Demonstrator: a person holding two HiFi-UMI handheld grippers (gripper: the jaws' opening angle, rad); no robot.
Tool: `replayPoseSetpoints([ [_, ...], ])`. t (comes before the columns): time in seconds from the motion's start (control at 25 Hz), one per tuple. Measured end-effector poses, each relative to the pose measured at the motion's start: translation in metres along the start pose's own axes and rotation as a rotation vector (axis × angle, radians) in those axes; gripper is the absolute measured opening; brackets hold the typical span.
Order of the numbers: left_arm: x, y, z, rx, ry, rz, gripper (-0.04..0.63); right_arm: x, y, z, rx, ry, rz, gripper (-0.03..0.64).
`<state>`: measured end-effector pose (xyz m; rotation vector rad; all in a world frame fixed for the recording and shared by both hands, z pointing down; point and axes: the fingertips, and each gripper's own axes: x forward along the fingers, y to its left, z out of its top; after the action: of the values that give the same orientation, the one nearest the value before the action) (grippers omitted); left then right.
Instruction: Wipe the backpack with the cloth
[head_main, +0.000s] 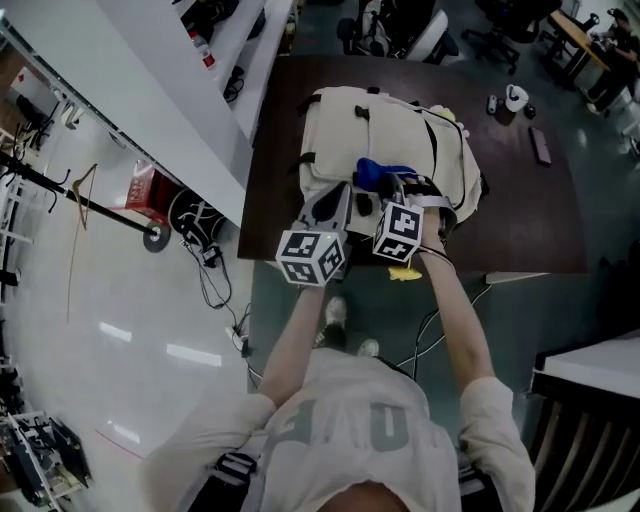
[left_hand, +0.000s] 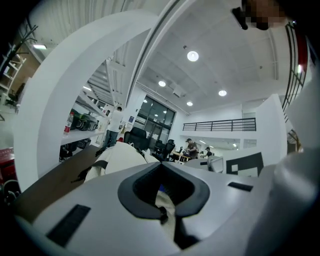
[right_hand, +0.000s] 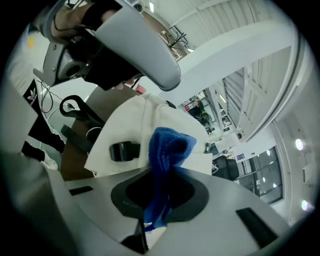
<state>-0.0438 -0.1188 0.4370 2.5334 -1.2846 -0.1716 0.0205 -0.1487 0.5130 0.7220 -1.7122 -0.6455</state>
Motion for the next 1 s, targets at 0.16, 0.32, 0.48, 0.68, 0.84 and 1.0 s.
replayPoseSetpoints([
  [0.16, -0.035, -0.031, -0.018, 0.039, 0.021, 0.022, 0.003, -0.012, 0.042, 0.006, -0.002, -0.028, 0.026, 0.048],
  [0.32, -0.061, -0.042, -0.036, 0.036, 0.039, 0.061, 0.005, -0.011, 0.093, 0.008, -0.010, -0.041, 0.077, 0.048],
  [0.48, -0.063, -0.034, -0.037, 0.022, 0.028, 0.089, 0.005, -0.019, 0.101, 0.011, -0.024, -0.078, 0.108, 0.048],
  [0.68, -0.020, -0.028, -0.018, 0.012, -0.014, 0.064, 0.005, -0.037, 0.052, 0.010, -0.003, -0.137, 0.020, 0.048],
  [0.84, 0.029, -0.040, 0.004, 0.031, -0.045, -0.002, 0.005, -0.051, -0.021, -0.004, -0.001, -0.149, -0.082, 0.048],
  [1.0, 0.069, -0.045, 0.026, 0.049, -0.071, -0.058, 0.005, -0.056, -0.091, -0.022, -0.003, -0.113, -0.203, 0.048],
])
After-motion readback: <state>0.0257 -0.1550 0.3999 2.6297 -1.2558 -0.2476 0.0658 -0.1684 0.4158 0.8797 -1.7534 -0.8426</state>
